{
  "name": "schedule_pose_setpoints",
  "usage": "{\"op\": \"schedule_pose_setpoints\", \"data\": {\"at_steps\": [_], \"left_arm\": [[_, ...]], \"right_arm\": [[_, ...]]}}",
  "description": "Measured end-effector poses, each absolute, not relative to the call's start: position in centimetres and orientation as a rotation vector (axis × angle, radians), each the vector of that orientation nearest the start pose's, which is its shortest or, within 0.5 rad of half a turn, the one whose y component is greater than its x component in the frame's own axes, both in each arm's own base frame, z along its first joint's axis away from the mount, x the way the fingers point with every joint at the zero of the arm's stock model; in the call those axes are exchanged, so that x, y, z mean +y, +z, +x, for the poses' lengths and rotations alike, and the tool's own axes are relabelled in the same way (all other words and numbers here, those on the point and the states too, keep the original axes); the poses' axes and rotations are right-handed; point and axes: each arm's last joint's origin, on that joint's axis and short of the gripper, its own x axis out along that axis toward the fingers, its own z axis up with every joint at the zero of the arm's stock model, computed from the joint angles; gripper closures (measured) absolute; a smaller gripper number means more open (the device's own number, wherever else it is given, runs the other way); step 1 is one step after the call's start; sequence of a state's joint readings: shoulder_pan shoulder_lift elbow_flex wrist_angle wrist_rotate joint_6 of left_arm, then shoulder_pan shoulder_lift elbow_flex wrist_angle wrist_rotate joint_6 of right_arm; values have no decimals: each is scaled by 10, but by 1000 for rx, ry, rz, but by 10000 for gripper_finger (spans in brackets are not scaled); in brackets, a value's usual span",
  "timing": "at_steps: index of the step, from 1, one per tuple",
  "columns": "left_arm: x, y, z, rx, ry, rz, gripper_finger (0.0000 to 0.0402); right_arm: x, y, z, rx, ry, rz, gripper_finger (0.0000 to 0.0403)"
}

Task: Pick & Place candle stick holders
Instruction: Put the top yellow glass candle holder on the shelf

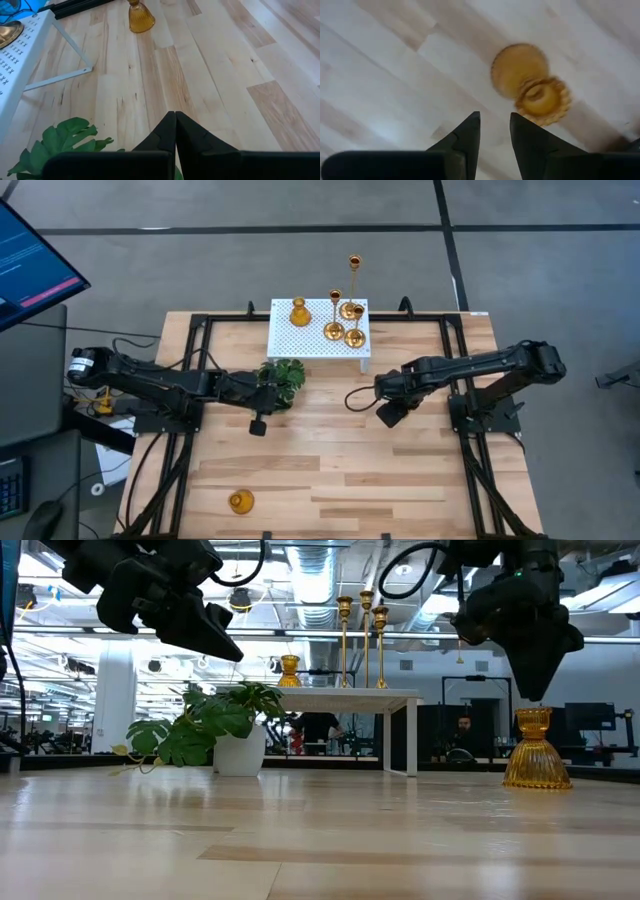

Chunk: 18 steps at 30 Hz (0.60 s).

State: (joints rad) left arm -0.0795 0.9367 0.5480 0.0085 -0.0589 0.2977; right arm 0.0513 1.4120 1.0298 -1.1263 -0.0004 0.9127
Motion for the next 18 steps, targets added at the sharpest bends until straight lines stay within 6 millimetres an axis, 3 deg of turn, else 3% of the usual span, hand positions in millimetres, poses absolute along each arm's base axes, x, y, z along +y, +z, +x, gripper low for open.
{"op": "schedule_pose_setpoints", "data": {"at_steps": [14, 18], "left_arm": [[-14, 243, 202, 374, -77, 320, 397], [-14, 243, 202, 374, -72, 298, 395]], "right_arm": [[10, 232, 234, 1375, -677, 604, 305], [9, 223, 229, 1405, -691, 596, 305]]}}
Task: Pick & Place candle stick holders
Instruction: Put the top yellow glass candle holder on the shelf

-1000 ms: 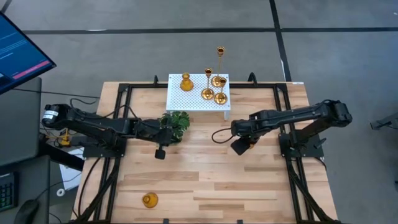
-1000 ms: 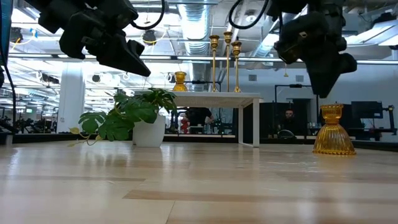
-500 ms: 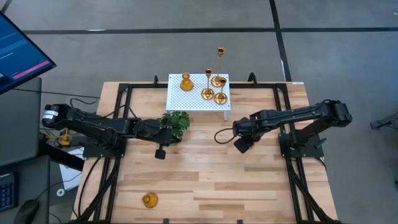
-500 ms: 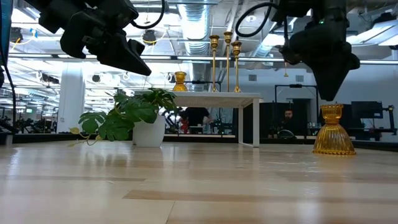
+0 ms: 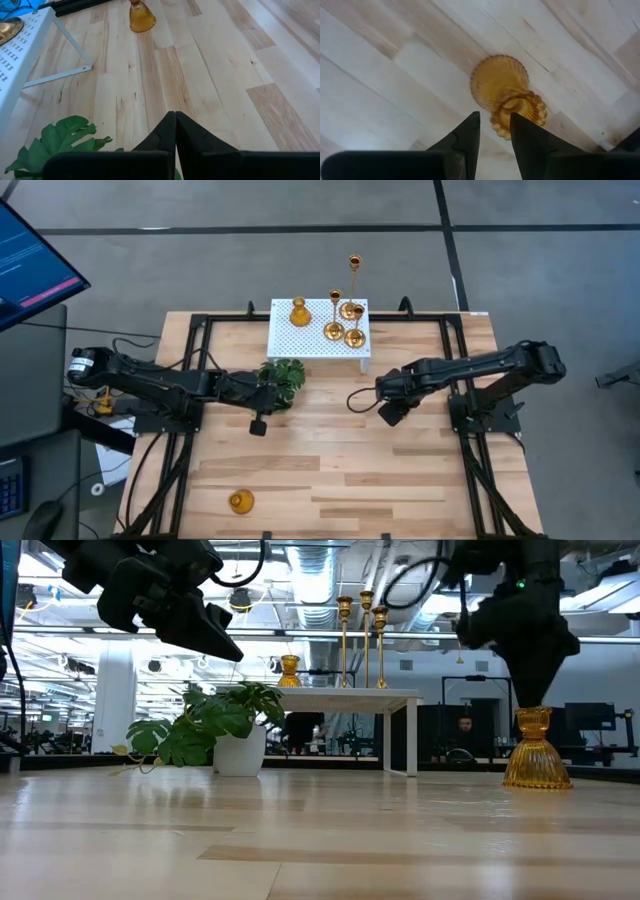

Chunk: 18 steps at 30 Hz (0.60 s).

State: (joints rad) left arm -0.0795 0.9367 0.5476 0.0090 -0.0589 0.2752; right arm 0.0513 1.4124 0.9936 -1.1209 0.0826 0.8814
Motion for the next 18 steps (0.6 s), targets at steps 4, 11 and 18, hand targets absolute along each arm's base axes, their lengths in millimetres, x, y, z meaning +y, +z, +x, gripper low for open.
{"op": "schedule_pose_setpoints", "data": {"at_steps": [4, 11, 18], "left_arm": [[-14, 243, 202, 374, -72, 294, 395], [-14, 243, 202, 374, -72, 294, 396], [-14, 243, 202, 375, -67, 269, 396]], "right_arm": [[9, 216, 226, 1430, -702, 591, 305], [9, 215, 225, 1431, -701, 590, 318], [9, 215, 225, 1437, -682, 570, 381]]}}
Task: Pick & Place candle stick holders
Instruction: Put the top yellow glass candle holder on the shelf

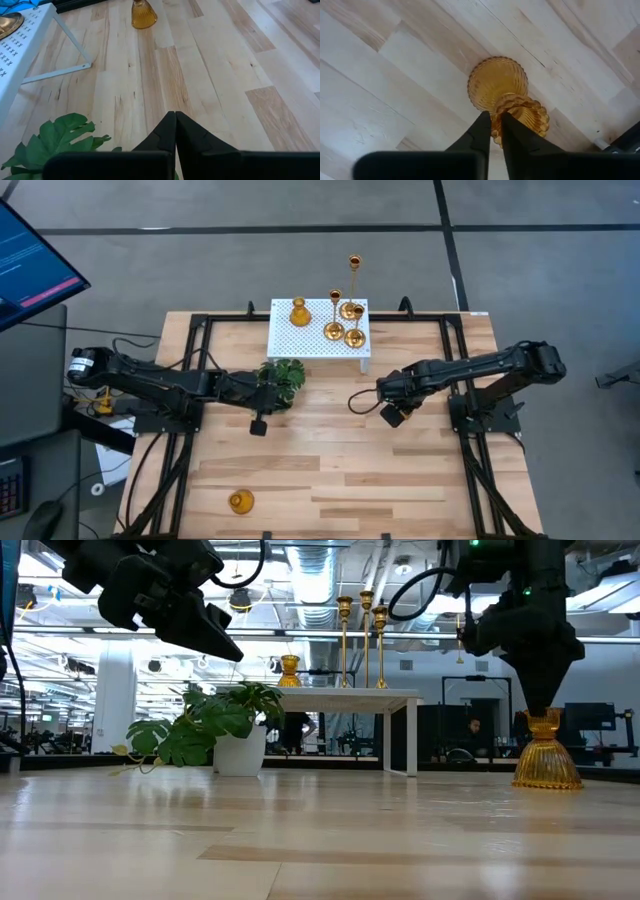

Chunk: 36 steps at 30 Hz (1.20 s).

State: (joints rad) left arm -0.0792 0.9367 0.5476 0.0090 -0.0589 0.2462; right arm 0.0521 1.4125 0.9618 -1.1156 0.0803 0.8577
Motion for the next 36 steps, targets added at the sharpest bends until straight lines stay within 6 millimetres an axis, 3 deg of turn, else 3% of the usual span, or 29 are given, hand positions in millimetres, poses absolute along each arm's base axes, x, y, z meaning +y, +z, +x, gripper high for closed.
{"op": "schedule_pose_setpoints", "data": {"at_steps": [15, 26, 36], "left_arm": [[-14, 243, 202, 375, -67, 269, 395], [-14, 243, 202, 377, -58, 220, 395], [-14, 243, 202, 377, -58, 220, 395]], "right_arm": [[12, 215, 225, 1446, -656, 541, 398], [13, 214, 226, 1443, -642, 556, 333], [13, 197, 222, 1434, -633, 566, 346]]}}
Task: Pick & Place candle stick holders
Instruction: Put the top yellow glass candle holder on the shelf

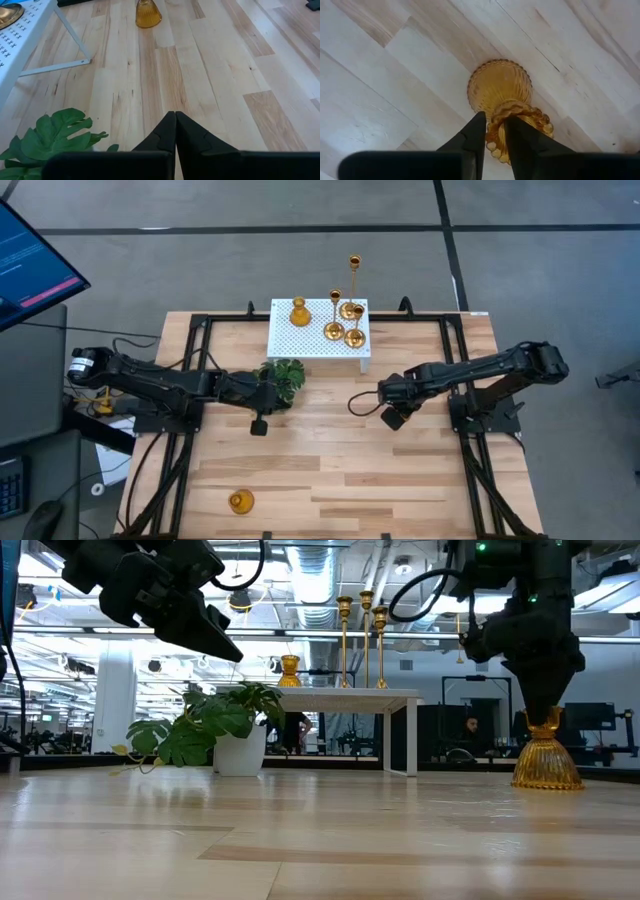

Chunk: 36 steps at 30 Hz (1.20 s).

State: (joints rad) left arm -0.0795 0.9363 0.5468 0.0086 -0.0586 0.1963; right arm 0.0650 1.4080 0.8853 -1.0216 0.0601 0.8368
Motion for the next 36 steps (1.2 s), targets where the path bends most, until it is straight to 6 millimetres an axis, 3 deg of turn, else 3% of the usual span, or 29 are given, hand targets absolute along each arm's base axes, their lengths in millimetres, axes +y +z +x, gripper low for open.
{"op": "schedule_pose_setpoints", "data": {"at_steps": [7, 17, 25, 30, 36], "left_arm": [[-14, 243, 202, 377, -58, 220, 397], [-14, 243, 202, 377, -58, 220, 397], [-14, 243, 202, 377, -58, 221, 396], [-14, 243, 202, 377, -57, 221, 397], [-14, 243, 202, 377, -58, 221, 396]], "right_arm": [[13, 214, 228, 1427, -602, 537, 389], [14, 250, 242, 1351, -525, 499, 392], [18, 288, 260, 1262, -471, 365, 392], [24, 305, 279, 1300, -469, 237, 392], [28, 314, 317, 1306, -345, 78, 392]]}}
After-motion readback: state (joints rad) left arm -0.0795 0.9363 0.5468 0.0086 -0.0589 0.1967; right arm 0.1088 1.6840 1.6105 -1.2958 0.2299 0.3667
